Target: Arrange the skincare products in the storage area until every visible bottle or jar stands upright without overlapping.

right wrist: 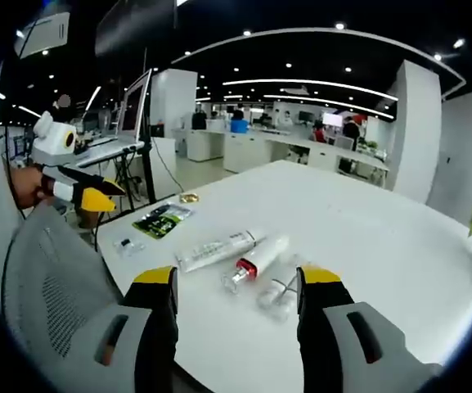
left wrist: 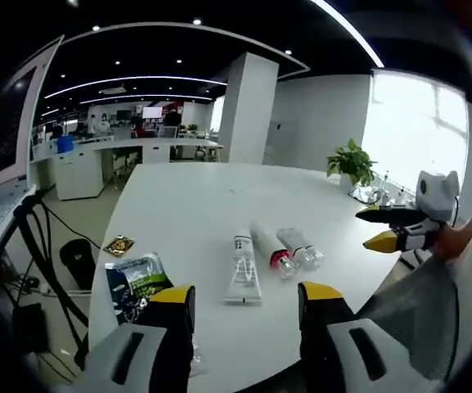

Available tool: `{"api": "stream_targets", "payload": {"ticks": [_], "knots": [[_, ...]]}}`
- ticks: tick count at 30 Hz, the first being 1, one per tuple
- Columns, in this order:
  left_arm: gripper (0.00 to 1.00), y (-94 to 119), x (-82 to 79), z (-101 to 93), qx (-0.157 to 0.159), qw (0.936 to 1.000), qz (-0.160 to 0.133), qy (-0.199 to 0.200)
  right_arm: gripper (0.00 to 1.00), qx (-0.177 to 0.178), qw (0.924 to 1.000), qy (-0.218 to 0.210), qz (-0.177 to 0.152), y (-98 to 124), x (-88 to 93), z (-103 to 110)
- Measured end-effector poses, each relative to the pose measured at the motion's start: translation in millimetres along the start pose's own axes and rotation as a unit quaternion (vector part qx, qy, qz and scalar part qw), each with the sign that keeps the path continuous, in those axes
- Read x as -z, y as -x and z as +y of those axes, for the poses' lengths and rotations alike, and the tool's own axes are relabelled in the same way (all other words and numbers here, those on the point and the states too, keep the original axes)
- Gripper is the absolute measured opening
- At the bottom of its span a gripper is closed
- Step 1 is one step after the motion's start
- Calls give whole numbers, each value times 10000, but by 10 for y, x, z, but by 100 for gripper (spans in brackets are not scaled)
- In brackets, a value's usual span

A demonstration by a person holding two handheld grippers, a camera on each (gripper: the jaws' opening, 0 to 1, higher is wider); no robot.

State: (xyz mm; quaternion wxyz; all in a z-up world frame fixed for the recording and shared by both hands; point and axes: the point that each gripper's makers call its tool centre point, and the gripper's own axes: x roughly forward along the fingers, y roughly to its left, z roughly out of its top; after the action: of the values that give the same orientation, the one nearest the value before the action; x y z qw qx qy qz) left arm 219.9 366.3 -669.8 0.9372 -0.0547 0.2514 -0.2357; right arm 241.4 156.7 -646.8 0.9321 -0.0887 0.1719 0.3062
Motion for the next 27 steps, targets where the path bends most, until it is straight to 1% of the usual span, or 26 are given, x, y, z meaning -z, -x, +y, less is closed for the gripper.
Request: {"api": "stream_targets", "payload": {"ticks": [2, 8, 10, 13, 19, 23, 27], "knots": [[53, -17, 18, -16, 15, 9999, 45, -90, 57, 1, 10000, 43, 9, 1, 2, 7], [53, -29, 48, -27, 39, 9999, 111, -124, 56, 5, 10000, 87, 37, 2, 25, 6], [53, -33, 54, -7, -17, 9998, 128, -140, 56, 12, 10000, 71, 58, 2, 38, -3], [54, -32, 40, 1, -58, 9998, 89, -151, 56, 32, 9999, 69, 69, 2, 42, -12], [53, -32, 55, -15, -34, 9997, 128, -213, 56, 58, 9999, 51, 115, -9, 58, -26], [53, -31, 48, -12, -37, 9997, 97, -201, 56, 41, 9999, 73, 120, -8, 63, -14], [54, -37, 42, 10, -109, 9995, 47, -304, 55, 12, 9997, 138, 194, -26, 85, 1]]}}
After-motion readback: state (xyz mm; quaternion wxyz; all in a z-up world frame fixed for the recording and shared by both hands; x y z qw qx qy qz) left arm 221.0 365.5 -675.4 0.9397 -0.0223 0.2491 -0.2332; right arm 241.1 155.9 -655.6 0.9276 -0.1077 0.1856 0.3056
